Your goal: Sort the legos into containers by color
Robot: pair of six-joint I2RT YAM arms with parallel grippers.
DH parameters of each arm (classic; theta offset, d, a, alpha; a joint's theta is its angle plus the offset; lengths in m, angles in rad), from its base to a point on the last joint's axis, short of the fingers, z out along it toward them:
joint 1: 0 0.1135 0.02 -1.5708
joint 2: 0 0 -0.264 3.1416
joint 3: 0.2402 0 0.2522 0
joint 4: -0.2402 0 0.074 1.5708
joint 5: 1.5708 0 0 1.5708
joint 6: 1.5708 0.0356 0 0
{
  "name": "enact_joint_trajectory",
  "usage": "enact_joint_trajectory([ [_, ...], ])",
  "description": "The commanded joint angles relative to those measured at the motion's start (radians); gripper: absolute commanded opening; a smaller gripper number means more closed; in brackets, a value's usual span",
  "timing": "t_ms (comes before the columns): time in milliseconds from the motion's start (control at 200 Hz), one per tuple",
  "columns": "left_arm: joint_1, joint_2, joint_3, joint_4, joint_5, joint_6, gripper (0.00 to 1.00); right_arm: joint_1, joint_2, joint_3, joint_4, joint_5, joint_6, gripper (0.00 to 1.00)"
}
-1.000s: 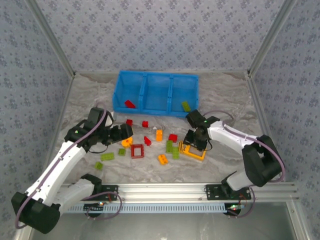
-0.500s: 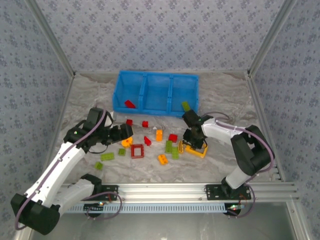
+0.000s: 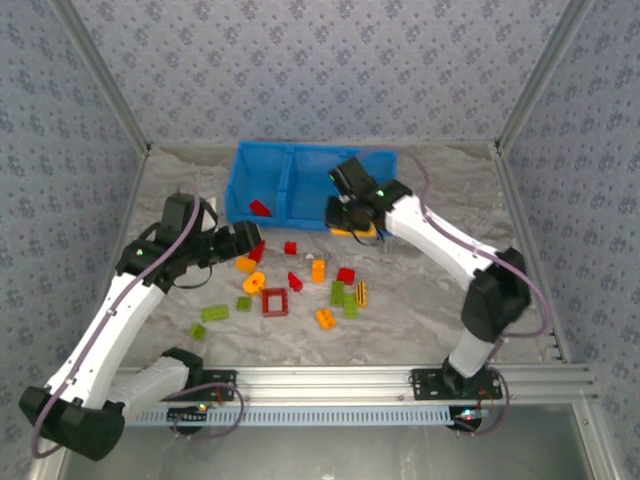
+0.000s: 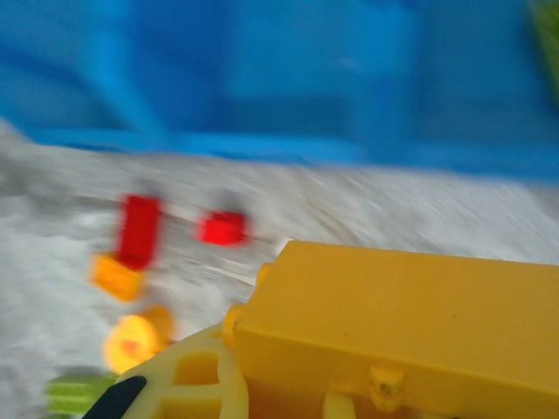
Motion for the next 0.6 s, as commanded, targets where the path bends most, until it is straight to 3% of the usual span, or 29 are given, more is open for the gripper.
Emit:
enact_joint_trajectory([
  [0, 0.043, 0.022, 0.038, -0.026, -0.046, -0.015, 0.82, -0.011, 0.227, 0.216, -0.013, -0.086, -0.161, 0.05],
  [120, 0.081, 0.032, 0.04, 0.007, -0.04, -0.033, 0.82, -0.022, 0.457, 0.52, -0.065, -0.133, -0.189, 0.05],
  [230, 0.092, 0.038, 0.049, 0.032, -0.035, -0.046, 0.82, -0.049, 0.593, 0.679, -0.077, -0.129, -0.157, 0.05],
  [595, 0.096, -0.001, 0.044, -0.007, -0.038, -0.034, 0.82, -0.093, 0.772, 0.763, -0.071, -0.152, 0.024, 0.08],
])
